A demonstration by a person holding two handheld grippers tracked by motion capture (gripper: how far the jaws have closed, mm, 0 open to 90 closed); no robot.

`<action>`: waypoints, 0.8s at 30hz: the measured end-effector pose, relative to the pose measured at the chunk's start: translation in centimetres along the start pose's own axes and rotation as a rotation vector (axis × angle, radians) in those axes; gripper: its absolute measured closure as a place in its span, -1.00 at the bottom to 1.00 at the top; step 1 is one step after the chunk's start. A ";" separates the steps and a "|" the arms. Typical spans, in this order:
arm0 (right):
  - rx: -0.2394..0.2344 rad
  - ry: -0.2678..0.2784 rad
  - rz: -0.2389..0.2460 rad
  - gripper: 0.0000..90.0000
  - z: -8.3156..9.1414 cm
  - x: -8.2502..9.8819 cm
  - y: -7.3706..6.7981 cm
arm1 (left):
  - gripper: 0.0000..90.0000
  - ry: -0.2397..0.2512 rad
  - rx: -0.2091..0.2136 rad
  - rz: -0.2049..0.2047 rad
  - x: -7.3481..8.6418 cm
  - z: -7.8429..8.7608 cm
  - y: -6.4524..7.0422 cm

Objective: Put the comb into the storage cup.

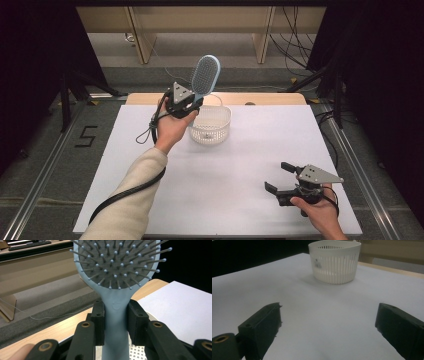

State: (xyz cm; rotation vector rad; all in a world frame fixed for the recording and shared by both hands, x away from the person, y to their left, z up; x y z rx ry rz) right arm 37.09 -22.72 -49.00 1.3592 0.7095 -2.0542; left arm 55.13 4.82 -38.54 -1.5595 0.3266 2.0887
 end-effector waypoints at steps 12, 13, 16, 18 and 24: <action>0.000 -0.001 0.002 -0.84 0.0 0.0 0.0 | 0.55 0.000 0.006 0.002 0.1 -0.5 0.2; 0.001 -0.001 0.002 -0.84 0.0 0.0 0.0 | 0.55 0.000 0.006 0.001 0.1 -0.6 0.2; 0.000 -0.001 0.002 -0.84 0.0 0.0 0.0 | 0.55 0.003 0.011 0.002 0.2 -0.7 0.2; -0.001 0.000 0.001 -0.84 0.0 0.0 0.0 | 0.55 0.006 0.011 0.004 0.2 -0.8 0.3; -0.003 0.001 -0.002 -0.84 0.0 0.0 0.0 | 0.55 0.015 0.019 0.000 0.2 -1.1 0.4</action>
Point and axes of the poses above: each handheld gripper's, and its own axes: z roughly backward along the jaws, x roughly out of its underside, y roughly to its right, the point moved 8 cm from there along -z, roughly forward along the jaws, and after that the axes turned 3 degrees about -z, right-handed, at the moved point
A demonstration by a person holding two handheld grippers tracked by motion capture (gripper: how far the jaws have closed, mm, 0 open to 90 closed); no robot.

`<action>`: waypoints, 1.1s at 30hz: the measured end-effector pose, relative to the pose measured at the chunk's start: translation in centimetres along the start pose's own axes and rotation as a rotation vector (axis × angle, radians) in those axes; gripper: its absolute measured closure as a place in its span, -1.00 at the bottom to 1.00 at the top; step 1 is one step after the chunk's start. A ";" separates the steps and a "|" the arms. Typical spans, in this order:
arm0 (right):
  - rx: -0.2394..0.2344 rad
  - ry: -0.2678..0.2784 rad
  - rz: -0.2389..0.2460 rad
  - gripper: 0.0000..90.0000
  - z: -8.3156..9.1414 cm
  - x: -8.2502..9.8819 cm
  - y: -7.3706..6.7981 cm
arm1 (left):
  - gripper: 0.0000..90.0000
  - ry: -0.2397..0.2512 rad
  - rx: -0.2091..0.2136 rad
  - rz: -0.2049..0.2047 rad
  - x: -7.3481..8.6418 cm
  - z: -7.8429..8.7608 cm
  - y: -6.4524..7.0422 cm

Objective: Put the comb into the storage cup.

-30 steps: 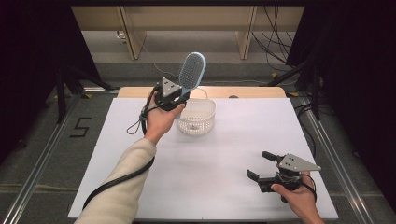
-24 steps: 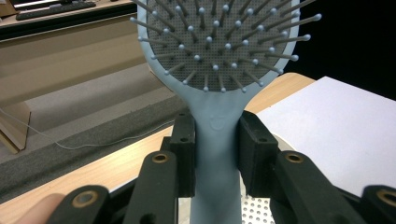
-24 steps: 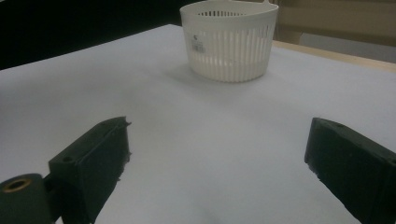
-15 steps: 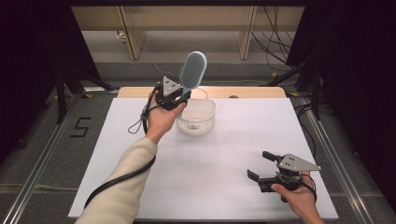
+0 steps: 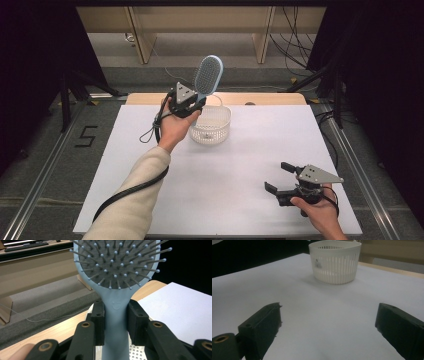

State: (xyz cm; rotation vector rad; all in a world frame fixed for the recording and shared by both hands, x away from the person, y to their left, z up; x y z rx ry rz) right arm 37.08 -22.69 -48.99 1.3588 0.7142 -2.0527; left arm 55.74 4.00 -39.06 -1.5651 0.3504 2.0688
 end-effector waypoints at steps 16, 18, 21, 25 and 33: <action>-0.001 -0.001 0.002 -0.84 0.0 0.0 0.1 | 0.55 0.013 0.024 -0.016 0.2 -0.9 0.6; -0.001 -0.001 0.003 -0.84 0.0 0.0 0.1 | 0.55 0.011 0.022 -0.021 0.2 -1.0 0.6; 0.002 -0.002 0.004 -0.84 0.0 0.0 0.1 | 0.55 0.007 0.022 -0.022 0.4 -1.1 0.6; 0.002 -0.002 0.004 -0.84 0.1 0.0 0.1 | 0.55 0.010 0.027 -0.020 0.4 -1.2 0.6; 0.001 0.001 0.002 -0.84 0.1 0.0 0.1 | 0.55 0.011 0.036 -0.026 0.7 -1.6 0.8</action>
Point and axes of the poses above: each handheld gripper's, and its own axes: z roughly backward along the jaws, x roughly out of its underside, y roughly to its right, the point moved 8 cm from there along -z, roughly forward along the jaws, and after that the axes turned 3 degrees about -z, right-handed, at the moved point
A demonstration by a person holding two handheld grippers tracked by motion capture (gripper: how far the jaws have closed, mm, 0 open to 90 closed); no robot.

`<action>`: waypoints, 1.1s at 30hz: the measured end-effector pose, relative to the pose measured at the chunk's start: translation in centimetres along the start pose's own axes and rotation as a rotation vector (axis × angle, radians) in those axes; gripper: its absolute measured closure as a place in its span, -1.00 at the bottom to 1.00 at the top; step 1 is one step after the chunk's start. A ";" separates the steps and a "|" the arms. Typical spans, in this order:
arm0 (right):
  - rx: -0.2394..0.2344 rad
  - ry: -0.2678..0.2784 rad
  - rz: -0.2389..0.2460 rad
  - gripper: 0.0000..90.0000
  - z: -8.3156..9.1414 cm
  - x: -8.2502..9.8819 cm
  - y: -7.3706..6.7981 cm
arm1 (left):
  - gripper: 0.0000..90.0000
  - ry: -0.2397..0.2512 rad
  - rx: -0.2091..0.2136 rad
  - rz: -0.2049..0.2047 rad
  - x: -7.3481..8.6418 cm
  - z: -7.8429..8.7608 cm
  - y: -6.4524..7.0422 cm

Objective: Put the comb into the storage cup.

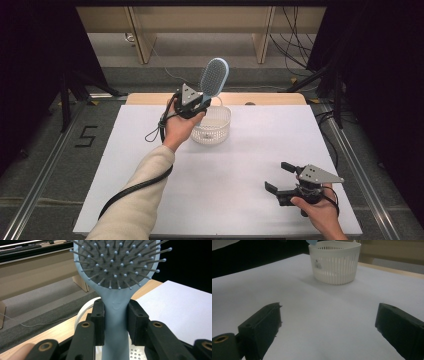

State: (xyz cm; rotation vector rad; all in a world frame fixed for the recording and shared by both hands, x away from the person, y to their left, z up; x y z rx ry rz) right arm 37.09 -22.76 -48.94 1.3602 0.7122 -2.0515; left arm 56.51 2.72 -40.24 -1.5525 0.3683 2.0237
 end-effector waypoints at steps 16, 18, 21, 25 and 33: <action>0.001 0.000 0.000 -0.84 0.0 0.0 0.0 | 0.55 0.004 0.000 -0.012 0.3 -0.4 0.0; 0.001 0.000 -0.001 -0.84 0.0 0.0 0.0 | 0.55 0.007 0.000 -0.012 0.2 -0.4 0.0; 0.001 -0.001 -0.001 -0.84 0.0 0.0 0.0 | 0.55 0.009 0.001 -0.014 0.2 -0.5 0.1; 0.001 -0.001 -0.001 -0.84 0.0 0.0 0.0 | 0.55 0.010 0.002 -0.022 0.2 -0.6 0.2; 0.001 0.000 0.003 -0.84 0.0 0.0 0.1 | 0.55 0.010 0.004 -0.023 0.3 -0.9 0.2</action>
Point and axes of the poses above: each handheld gripper's, and its own axes: z roughly backward along the jaws, x roughly out of its underside, y roughly to its right, the point moved 8 cm from there along -z, roughly forward along the jaws, and after that the axes turned 3 degrees about -z, right-handed, at the moved point
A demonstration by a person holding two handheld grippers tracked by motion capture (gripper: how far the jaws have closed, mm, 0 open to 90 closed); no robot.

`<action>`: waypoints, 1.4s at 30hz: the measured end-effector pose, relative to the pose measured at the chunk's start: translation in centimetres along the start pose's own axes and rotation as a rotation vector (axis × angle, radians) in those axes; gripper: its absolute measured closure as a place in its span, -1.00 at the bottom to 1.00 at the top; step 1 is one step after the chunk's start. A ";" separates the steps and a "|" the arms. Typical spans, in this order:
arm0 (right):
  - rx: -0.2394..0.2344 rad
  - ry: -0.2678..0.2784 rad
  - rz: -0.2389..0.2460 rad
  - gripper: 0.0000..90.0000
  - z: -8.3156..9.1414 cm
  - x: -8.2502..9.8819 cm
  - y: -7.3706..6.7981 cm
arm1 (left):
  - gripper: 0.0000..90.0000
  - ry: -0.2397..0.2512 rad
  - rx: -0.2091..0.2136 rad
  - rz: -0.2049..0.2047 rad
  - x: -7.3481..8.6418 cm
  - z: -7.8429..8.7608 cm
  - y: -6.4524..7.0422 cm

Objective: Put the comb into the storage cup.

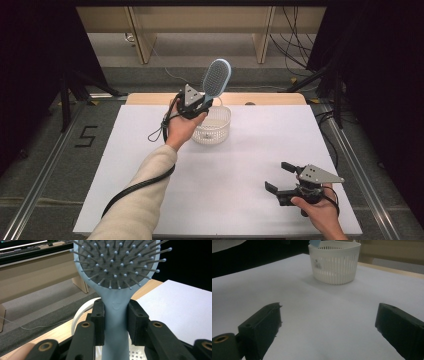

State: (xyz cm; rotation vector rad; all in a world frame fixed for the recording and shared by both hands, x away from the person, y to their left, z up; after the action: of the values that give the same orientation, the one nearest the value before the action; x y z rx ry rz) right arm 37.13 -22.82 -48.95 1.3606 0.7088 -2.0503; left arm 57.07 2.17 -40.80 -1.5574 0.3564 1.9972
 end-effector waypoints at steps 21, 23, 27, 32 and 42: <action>-0.001 0.000 -0.003 -0.84 0.0 0.0 0.0 | 0.55 -0.011 0.010 -0.007 0.7 -0.6 0.2; -0.002 0.000 -0.002 -0.84 0.0 0.0 0.0 | 0.55 -0.011 0.012 -0.007 0.7 -0.7 0.3; -0.002 0.000 -0.002 -0.84 0.0 0.0 -0.1 | 0.55 -0.011 0.011 -0.008 0.9 -0.8 0.3; -0.002 0.000 -0.002 -0.84 0.0 0.0 -0.1 | 0.55 -0.016 0.012 -0.009 1.1 -0.9 0.3; -0.003 0.002 -0.002 -0.84 0.0 0.0 0.0 | 0.55 -0.021 0.013 -0.011 1.3 -1.0 0.4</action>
State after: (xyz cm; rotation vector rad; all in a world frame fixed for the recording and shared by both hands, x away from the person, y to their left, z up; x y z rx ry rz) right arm 37.11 -22.79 -48.93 1.3613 0.7136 -2.0490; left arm 57.46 1.68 -42.37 -1.5264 0.3517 1.9969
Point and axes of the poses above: each handheld gripper's, and its own axes: z roughly backward along the jaws, x roughly out of its underside, y roughly to its right, the point moved 8 cm from there along -z, roughly forward along the jaws, and after that the axes turned 3 degrees about -z, right-handed, at the moved point
